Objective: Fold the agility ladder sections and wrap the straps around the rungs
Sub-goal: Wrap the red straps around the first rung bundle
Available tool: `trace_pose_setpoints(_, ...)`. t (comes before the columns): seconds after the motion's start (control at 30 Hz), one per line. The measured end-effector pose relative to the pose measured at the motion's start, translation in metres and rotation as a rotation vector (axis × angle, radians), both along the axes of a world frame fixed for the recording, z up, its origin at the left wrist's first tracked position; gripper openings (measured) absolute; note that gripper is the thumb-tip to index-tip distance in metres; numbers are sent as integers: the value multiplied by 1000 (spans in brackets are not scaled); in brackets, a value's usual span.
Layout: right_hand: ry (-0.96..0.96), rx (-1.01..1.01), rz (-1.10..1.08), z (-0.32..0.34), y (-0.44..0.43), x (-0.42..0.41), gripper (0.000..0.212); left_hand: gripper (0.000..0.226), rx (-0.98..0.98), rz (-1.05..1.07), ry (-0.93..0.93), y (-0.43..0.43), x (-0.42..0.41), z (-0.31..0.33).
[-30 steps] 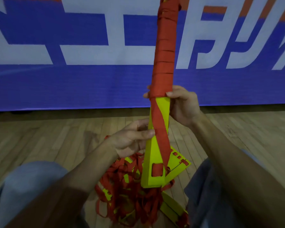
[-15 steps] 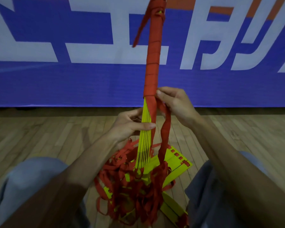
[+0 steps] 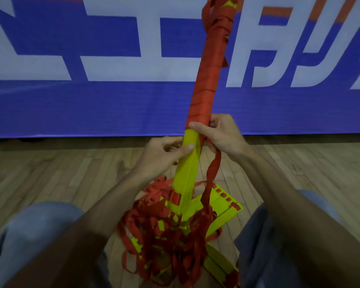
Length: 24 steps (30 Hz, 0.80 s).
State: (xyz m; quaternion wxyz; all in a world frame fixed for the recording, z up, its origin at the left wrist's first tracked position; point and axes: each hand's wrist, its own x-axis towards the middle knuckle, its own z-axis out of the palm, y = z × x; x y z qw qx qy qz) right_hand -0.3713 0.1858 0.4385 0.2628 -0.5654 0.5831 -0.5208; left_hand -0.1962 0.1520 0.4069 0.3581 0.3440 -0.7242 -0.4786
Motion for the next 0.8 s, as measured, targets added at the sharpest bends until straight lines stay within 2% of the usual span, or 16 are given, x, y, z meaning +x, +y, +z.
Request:
trace_pose_setpoints(0.1, 3, 47, 63, 0, 3, -6, 20, 24, -28, 167, 68, -10, 9, 7)
trace_pose_setpoints(0.23, -90, 133, 272, -15, 2, -4, 14, 15, 73, 175, 249, -19, 20, 22)
trace_pose_setpoints(0.3, -141, 154, 400, -25, 0, 6, 28, 20, 152, 148, 335, -22, 24, 30)
trace_pose_setpoints(0.37, -168, 175, 525, -31, 0, 15, 41, 31, 262, 109, 402, -25, 28, 34)
trace_pose_setpoints(0.43, -207, 206, 630, -33, 0, 24, 44, 35, 368, 14, 473, -27, 34, 36)
trace_pose_setpoints(0.53, -268, 249, 802, -37, -3, 29, 80, 44, 487, -160, 576, -27, 42, 38)
trace_pose_setpoints(0.57, -292, 268, 859, -40, -5, 28, 85, 48, 501, -205, 601, -26, 44, 38)
trace_pose_setpoints(0.7, -413, 359, 1048, -46, -8, 23, 81, 45, 481, -335, 664, -26, 45, 35)
trace_pose_setpoints(0.8, -390, 406, 1094, -47, -6, 21, 76, 39, 492, -335, 670, -23, 41, 30)
